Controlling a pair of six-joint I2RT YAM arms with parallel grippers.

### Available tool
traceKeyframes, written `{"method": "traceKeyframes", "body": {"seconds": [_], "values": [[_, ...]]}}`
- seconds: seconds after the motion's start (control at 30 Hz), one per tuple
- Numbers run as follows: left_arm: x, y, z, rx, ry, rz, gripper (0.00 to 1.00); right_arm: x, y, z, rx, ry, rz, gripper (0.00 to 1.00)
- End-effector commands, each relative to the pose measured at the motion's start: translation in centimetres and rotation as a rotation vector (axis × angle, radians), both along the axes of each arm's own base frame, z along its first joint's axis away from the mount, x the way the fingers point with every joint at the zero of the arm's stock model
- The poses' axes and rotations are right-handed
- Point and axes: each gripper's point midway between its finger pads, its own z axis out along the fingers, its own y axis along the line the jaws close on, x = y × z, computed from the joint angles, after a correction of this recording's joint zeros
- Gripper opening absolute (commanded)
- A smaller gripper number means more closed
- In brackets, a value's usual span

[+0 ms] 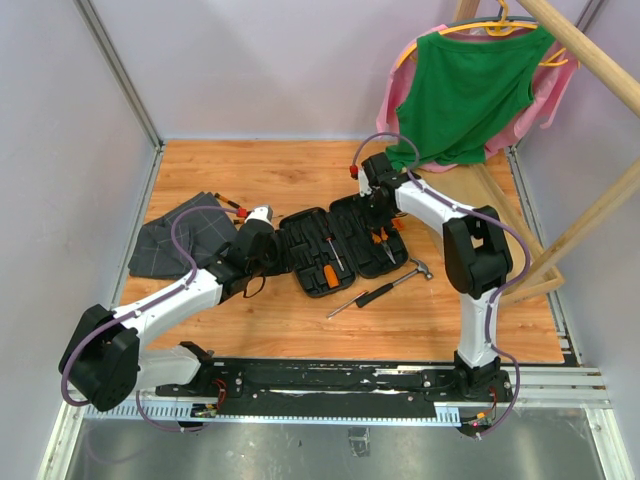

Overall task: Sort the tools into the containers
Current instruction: Place the pliers in the storage box.

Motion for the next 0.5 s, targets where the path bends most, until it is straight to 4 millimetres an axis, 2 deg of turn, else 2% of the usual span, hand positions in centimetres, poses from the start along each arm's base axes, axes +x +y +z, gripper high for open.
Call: {"method": "traceKeyframes", "body": {"seconds": [0.0,0.17,0.33,0.4,0.47], "values": [[0.8,-0.1,1.4,-0.013,-0.042,0.005,0.53,-0.4,-1.7,-2.2,-0.089,0.053,-0.031,0.11],[0.8,0.0,1.4,-0.010,-0.043,0.006,0.53,-2.0,-2.6,-4.3,-0.151,0.109,-0.032,0.01],[0.7,0.1,1.3,-0.010,-0.043,0.011,0.53,-4.0,-3.8,-6.8,-0.221,0.176,-0.044,0.01],[0.7,0.2,1.3,-0.010,-0.043,0.011,0.53,-4.3,-3.8,-6.7,-0.211,0.171,-0.051,0.01],[0.7,0.3,1.3,-0.006,-0.044,0.013,0.53,-3.9,-3.3,-5.3,-0.179,0.135,-0.054,0.07]]}}
